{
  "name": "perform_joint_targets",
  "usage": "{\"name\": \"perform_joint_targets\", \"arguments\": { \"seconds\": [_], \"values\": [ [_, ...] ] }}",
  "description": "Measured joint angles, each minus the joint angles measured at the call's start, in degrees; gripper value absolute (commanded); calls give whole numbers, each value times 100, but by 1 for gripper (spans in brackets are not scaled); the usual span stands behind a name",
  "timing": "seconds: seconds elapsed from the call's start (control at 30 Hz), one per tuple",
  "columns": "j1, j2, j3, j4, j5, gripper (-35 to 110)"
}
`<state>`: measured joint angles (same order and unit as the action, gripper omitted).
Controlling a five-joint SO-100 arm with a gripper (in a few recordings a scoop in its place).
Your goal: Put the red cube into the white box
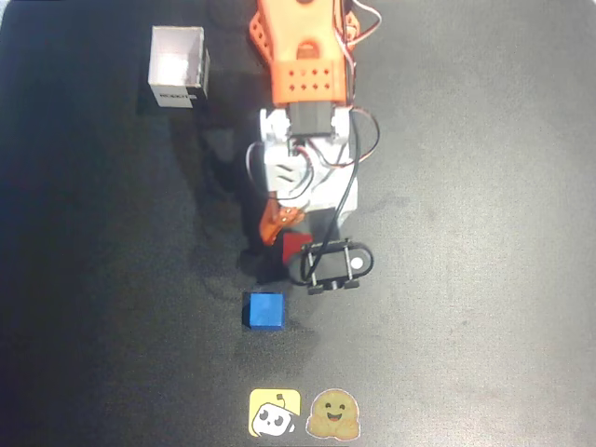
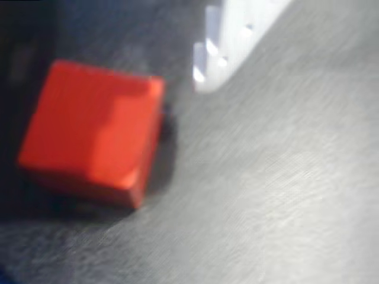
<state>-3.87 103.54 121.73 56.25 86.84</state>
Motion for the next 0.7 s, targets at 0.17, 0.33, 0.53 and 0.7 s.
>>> {"name": "perform_joint_targets", "arguments": {
  "seconds": [0.17, 0.33, 0.53, 0.7],
  "values": [
    [9, -35, -132, 62, 9, 26],
    [18, -369, -325, 62, 9, 26],
    [18, -738, -501, 62, 9, 25],
    [18, -1063, -659, 9, 9, 25]
  ]
}}
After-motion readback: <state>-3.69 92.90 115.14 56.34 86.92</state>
